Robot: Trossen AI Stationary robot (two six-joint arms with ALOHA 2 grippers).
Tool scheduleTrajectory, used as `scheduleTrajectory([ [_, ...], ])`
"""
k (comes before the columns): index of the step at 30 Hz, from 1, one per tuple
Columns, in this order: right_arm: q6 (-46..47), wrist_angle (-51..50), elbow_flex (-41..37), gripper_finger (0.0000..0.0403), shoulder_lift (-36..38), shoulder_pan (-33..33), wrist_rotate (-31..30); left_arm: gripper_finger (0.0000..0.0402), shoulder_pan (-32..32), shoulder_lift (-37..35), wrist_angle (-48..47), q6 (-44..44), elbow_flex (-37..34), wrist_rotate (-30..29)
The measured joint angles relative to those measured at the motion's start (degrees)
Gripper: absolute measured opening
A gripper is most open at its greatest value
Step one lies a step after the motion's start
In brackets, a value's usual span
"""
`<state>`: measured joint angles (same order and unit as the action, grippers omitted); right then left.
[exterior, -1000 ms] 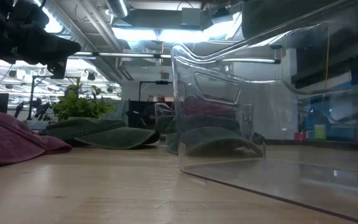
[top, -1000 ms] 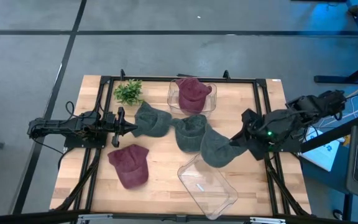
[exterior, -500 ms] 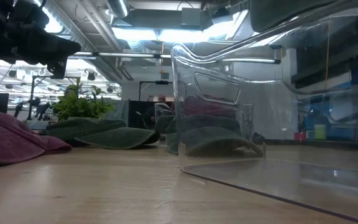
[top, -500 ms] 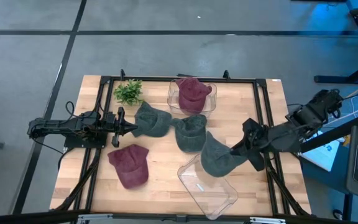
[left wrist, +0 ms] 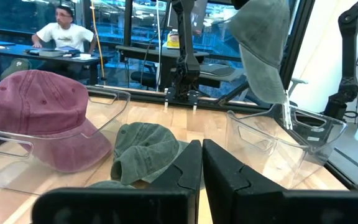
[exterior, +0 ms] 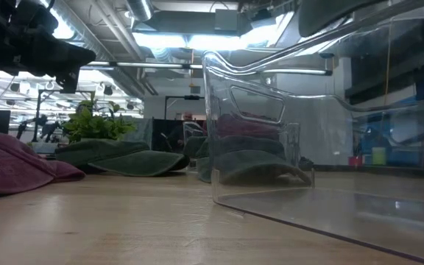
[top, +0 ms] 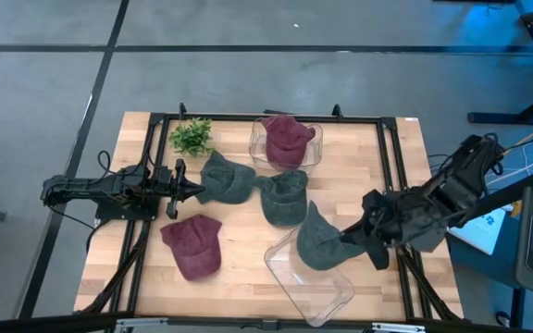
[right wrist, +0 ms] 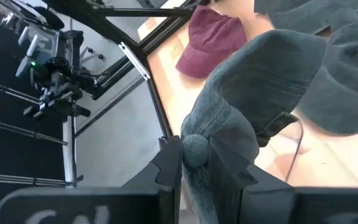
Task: Pick & Place hat
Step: Put the right black cap into the bottom transparent bin
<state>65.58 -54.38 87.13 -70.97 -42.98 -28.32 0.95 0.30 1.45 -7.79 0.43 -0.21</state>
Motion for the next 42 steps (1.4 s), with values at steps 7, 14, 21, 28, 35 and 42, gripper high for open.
scheduleTrajectory([
  [7, 3.08, 0.85, 0.00, 0.0058, -2.34, -2.71, -2.77, 0.0013, 0.02, 0.00, 0.00, 0.00, 0.00, -0.02],
  [14, 5.74, 0.93, -0.17, 0.0058, -4.37, -4.61, -5.47, 0.0009, 0.01, 0.01, 0.00, 0.00, 0.00, -0.02],
  [21, 6.45, 0.95, -0.24, 0.0058, -6.68, -4.92, -5.62, 0.0008, 0.02, 0.01, 0.00, 0.00, 0.00, -0.02],
  [28, 6.36, 0.97, -0.26, 0.0058, -9.19, -4.92, -5.62, 0.0012, 0.02, 0.00, 0.00, 0.00, 0.00, -0.02],
  [35, 6.18, 0.95, -0.26, 0.0062, -11.46, -4.92, -5.62, 0.0011, 0.01, 0.02, 0.00, 0.00, 0.00, -0.02],
  [42, 5.75, 0.93, -0.31, 0.0057, -13.25, -4.52, -6.21, 0.0013, 0.01, 0.01, 0.00, 0.00, 0.00, -0.02],
])
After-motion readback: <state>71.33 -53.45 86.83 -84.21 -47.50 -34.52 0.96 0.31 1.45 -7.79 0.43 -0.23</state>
